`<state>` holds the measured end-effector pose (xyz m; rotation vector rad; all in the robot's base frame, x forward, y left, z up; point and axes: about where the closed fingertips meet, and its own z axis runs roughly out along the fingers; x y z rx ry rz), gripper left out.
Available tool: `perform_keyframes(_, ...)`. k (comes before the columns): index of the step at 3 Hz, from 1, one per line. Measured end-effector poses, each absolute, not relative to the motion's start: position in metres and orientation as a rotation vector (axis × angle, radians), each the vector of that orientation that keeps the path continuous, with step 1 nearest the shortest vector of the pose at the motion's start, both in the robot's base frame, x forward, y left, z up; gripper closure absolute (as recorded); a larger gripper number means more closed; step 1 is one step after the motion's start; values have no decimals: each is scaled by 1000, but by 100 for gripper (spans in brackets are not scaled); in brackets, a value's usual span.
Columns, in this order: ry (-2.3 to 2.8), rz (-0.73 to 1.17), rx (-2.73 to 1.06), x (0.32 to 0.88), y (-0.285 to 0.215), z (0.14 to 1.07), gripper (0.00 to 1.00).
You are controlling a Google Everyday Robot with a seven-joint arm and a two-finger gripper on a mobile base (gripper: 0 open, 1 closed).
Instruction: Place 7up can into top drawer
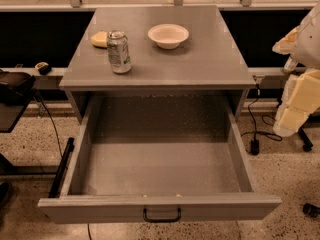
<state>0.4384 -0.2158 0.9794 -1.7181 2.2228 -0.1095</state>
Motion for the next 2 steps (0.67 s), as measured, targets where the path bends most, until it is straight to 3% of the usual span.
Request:
perform_keyframes(1,2217,-107,-1717,440,-214,979,0)
perform_keyframes(2,2093,-42,-1693,485,-183,978,0)
